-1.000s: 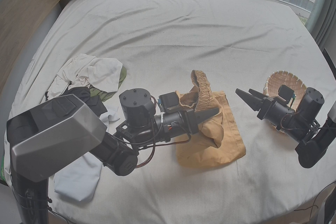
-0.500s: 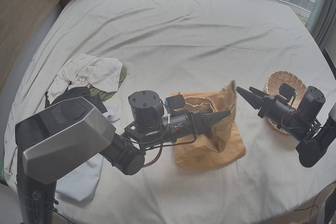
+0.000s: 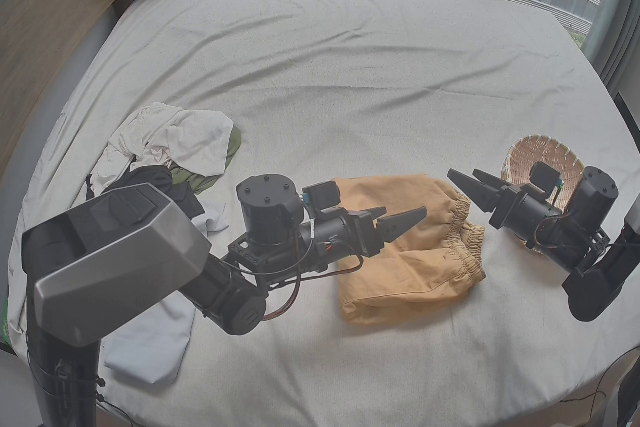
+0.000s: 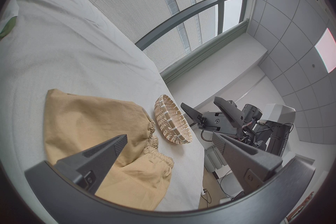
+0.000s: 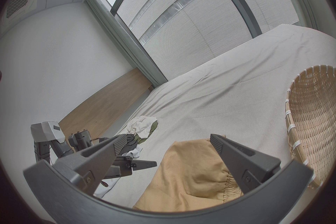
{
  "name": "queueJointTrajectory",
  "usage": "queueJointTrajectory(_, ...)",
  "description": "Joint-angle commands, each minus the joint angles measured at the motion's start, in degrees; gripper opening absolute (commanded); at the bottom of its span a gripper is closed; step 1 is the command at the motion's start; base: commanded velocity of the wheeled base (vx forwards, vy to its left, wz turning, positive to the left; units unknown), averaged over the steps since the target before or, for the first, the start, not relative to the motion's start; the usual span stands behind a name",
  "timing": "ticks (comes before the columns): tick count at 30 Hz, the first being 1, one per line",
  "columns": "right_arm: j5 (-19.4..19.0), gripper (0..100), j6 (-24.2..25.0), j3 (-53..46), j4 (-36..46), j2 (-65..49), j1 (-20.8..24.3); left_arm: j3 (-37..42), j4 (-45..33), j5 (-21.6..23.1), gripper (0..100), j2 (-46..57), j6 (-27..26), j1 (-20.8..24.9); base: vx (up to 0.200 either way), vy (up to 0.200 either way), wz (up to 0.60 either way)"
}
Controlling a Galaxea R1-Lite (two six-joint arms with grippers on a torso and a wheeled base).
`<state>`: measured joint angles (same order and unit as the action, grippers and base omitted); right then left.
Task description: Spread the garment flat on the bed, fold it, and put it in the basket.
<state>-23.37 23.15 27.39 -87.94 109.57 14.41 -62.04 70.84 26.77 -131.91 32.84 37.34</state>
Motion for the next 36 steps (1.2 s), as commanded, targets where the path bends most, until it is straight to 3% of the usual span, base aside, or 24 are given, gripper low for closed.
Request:
queueJointTrajectory(1,0.17,100,-0.21,-0.23,-0.04,2.32,0.09,5.44,1.41,-0.05,100,3.07,-0.06,-2.36,0.0,0.0,0.0)
queueJointTrajectory(8,0.52,100,-0.39,0.38,-0.12,7.94,-0.43,12.82,6.42,0.04,100,5.18,-0.06,-7.9,0.0,0.0,0.0)
queueJointTrajectory(17,0.61,100,-1.09,3.9,-0.12,14.8,-4.83,18.62,17.58,0.83,100,5.09,1.0,-14.22,0.0,0.0,0.0)
queueJointTrajectory(25,0.61,100,-1.53,4.6,-0.12,16.64,-6.67,22.58,17.93,0.65,100,5.26,1.44,-16.42,0.0,0.0,0.0)
queueJointTrajectory(36,2.45,100,-1.27,7.41,-0.3,20.33,-5.44,25.56,17.75,0.83,100,6.58,0.91,-18.0,0.0,0.0,0.0)
